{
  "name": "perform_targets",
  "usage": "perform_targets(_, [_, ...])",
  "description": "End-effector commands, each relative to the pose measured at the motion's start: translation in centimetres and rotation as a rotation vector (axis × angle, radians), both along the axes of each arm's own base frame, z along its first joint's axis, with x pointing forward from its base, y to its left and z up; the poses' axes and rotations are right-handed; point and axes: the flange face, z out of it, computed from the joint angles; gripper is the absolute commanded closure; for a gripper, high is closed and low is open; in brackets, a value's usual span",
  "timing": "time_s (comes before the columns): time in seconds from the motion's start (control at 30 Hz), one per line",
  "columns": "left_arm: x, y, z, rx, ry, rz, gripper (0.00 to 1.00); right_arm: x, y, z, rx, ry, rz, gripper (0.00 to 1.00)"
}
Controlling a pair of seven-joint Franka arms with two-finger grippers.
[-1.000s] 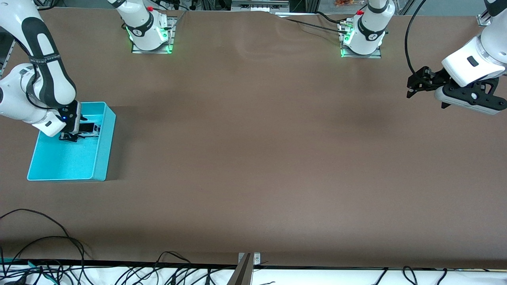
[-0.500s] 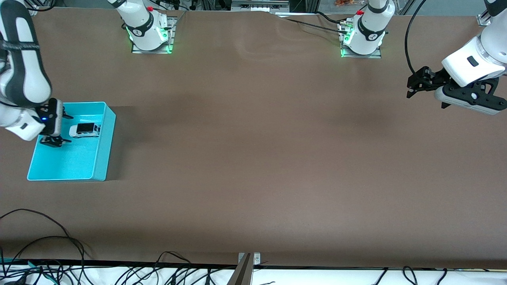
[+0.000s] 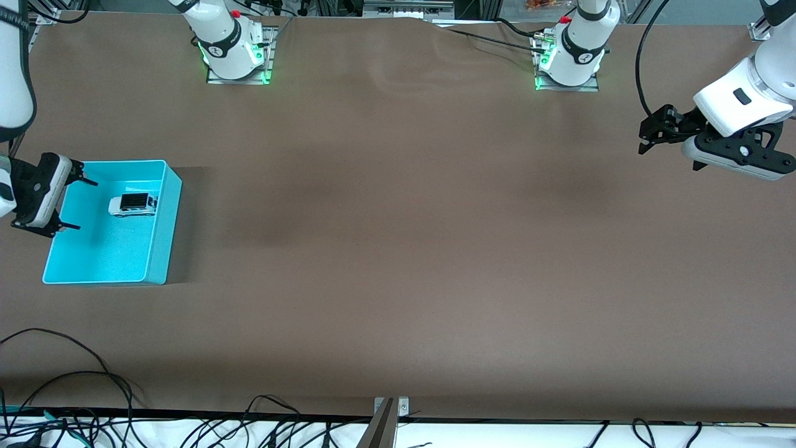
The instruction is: Wind and store white jeep toy
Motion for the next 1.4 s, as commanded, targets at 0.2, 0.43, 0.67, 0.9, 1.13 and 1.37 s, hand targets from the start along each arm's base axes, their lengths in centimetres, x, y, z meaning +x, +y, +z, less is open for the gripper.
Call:
perform_targets(0.2, [0.1,0.1,0.3,-0.018,0.0,0.005,0.0,-0.7,6.7,5.6,-0.104,0.072,-0.576,0.0])
perform_targets(0.43, [0.1,0.1,0.3,-0.018,0.0,0.005,0.0,-0.5,8.7,6.8,-0.116,0.065,-0.865,0.0])
perform_targets(0.67, [0.1,0.1,0.3,-0.018,0.0,0.005,0.0,-0.2,9.5,8.3,-0.109,0.036,-0.909,0.0])
perform_targets(0.9, [0.1,0.1,0.3,-0.018,0.0,0.005,0.0,0.0,9.3,8.2,-0.138,0.033,-1.083,0.0])
perform_targets(1.13, [0.2,0.1,0.2,-0.018,0.002,0.005,0.0,0.0,8.8,8.1,-0.214,-0.006,-1.207,0.0])
perform_targets(1.37, [0.2,0.1,0.2,-0.018,0.002,0.005,0.0,-0.2,8.1,8.0,-0.226,0.003,-1.232,0.0])
